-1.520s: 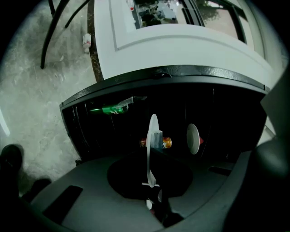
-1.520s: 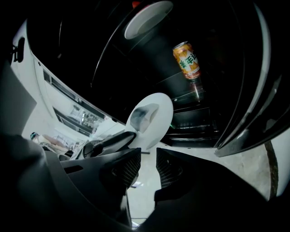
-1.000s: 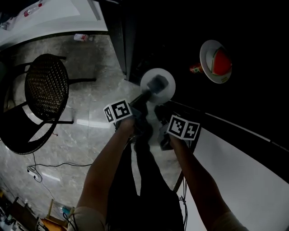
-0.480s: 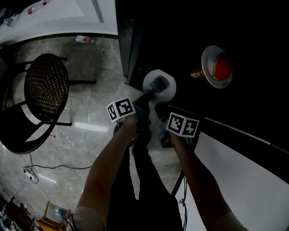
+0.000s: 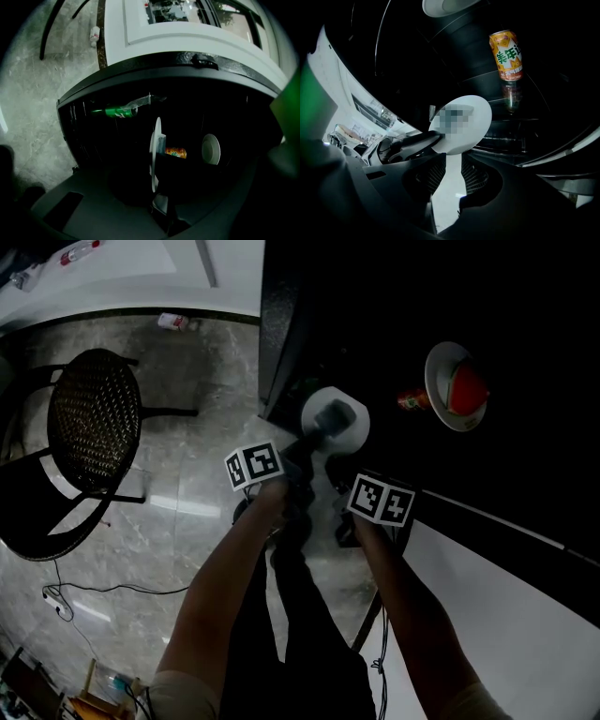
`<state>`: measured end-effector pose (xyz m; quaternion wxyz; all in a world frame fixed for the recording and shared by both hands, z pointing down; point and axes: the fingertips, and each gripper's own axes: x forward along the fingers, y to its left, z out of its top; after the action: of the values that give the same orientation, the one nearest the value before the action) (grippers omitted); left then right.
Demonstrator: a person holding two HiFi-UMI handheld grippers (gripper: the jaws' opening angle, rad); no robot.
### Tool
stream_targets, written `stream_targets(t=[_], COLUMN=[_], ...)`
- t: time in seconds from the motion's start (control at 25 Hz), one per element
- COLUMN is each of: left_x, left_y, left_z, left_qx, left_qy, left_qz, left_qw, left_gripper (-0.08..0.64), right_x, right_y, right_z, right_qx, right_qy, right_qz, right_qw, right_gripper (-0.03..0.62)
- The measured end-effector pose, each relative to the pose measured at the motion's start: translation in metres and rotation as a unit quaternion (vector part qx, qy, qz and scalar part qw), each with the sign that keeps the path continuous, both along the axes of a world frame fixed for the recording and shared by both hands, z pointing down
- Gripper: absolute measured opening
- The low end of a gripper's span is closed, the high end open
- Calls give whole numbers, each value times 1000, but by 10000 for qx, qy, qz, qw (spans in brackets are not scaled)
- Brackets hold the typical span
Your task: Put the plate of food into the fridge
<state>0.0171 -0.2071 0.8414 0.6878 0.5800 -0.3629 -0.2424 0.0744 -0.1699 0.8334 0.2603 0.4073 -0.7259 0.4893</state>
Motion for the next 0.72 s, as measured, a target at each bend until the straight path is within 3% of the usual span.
stream_targets(t=[0.12,0.32,0.52,0.72], left_x=[0,4,8,0], left_y=[-7,-13,-9,5], left_z=[1,-4,-11,-12], left_qx=[104,473,652,767], left_qy=[-53,-453,-775,-1105], left_qz=[74,323,708,838], left_qw=[9999,9973,9923,9874], left_gripper=[15,26,149,163], right_x=[1,3,2,3], right_y=[-7,-15,-23,-31], right_z=[2,1,0,0], right_qx=[43,126,167,209], right_qy=[7,0,2,29], right_qz=[46,130,203,265], right_qw=[10000,9998,9997,9994], right_gripper=[107,107,104,97])
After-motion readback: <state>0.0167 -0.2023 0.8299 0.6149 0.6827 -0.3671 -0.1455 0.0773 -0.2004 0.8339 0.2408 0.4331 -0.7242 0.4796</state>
